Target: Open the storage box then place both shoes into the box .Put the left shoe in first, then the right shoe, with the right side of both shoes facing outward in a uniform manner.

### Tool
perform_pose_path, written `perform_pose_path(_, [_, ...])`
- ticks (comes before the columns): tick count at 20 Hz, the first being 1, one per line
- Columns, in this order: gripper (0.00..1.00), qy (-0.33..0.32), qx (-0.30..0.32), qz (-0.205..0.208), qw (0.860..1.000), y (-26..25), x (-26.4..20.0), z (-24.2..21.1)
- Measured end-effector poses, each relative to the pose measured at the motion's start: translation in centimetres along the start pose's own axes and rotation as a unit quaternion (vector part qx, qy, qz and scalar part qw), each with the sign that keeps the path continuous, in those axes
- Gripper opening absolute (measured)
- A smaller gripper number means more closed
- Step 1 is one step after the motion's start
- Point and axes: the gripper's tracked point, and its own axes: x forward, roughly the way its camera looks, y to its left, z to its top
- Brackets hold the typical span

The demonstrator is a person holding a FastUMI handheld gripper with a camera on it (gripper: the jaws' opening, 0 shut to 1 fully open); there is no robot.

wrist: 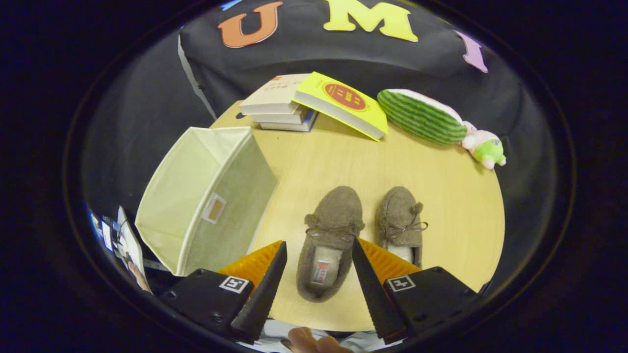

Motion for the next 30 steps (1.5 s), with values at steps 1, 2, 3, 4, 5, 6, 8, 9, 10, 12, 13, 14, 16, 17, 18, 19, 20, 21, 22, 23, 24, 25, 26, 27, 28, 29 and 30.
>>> perform_pose_path(1, [0.87, 0.006, 0.001, 0.004, 1.0, -0.3, 0.9, -0.4])
perform_pose_path(2, [0.87, 0.014, 0.003, 0.0, 1.0, -0.9, 1.9, -1.1])
perform_pose_path(3, [0.86, 0.023, 0.008, -0.002, 1.0, -1.4, 2.5, -1.5])
perform_pose_path(4, [0.86, 0.029, 0.018, 0.002, 0.999, -1.6, 2.7, -2.0])
perform_pose_path(5, [0.86, 0.035, 0.031, 0.004, 0.999, -1.8, 3.2, -2.5])
perform_pose_path(6, [0.86, 0.045, 0.037, 0.003, 0.998, -2.2, 3.6, -3.1])
perform_pose_path(8, [0.85, 0.067, 0.044, -0.002, 0.997, -2.8, 4.5, -4.2])
perform_pose_path(9, [0.83, 0.07, 0.054, -0.012, 0.996, -3.2, 5.0, -4.2])
perform_pose_path(10, [0.81, 0.074, 0.06, -0.01, 0.995, -3.1, 5.8, -4.2])
perform_pose_path(12, [0.49, 0.102, 0.079, -0.009, 0.992, -3.0, 6.7, -5.0])
perform_pose_path(13, [0.34, 0.106, 0.086, -0.016, 0.991, -3.4, 7.2, -5.2])
perform_pose_path(14, [0.24, 0.111, 0.098, -0.015, 0.989, -3.4, 7.2, -5.2])
perform_pose_path(16, [0.08, 0.103, 0.119, -0.009, 0.988, -3.5, 7.1, -4.9])
perform_pose_path(17, [0.06, 0.103, 0.129, -0.003, 0.986, -3.4, 6.9, -4.9])
perform_pose_path(18, [0.07, 0.104, 0.14, 0.003, 0.985, -3.2, 6.5, -4.9])
perform_pose_path(19, [0.06, 0.105, 0.147, 0.006, 0.984, -3.1, 6.1, -4.9])
perform_pose_path(20, [0.06, 0.104, 0.152, 0.007, 0.983, -2.9, 5.6, -4.9])
perform_pose_path(21, [0.06, 0.103, 0.155, 0.005, 0.982, -2.9, 5.0, -4.9])
perform_pose_path(22, [0.06, 0.101, 0.155, 0.004, 0.983, -2.8, 4.5, -4.7])
perform_pose_path(23, [0.06, 0.096, 0.154, 0.003, 0.983, -2.7, 3.9, -4.4])
perform_pose_path(24, [0.06, 0.091, 0.152, 0.006, 0.984, -2.5, 3.3, -4.1])
perform_pose_path(25, [0.06, 0.085, 0.151, 0.009, 0.985, -2.3, 2.6, -3.8])
perform_pose_path(26, [0.06, 0.081, 0.154, 0.012, 0.985, -2.0, 1.8, -3.5])
perform_pose_path(27, [0.06, 0.077, 0.156, 0.014, 0.985, -1.8, 1.0, -3.1])
perform_pose_path(28, [0.06, 0.075, 0.158, 0.015, 0.984, -1.6, 0.2, -2.8])
perform_pose_path(29, [0.06, 0.072, 0.159, 0.018, 0.984, -1.5, -0.7, -2.3])
perform_pose_path(30, [0.06, 0.067, 0.161, 0.022, 0.984, -1.1, -1.7, -1.7])
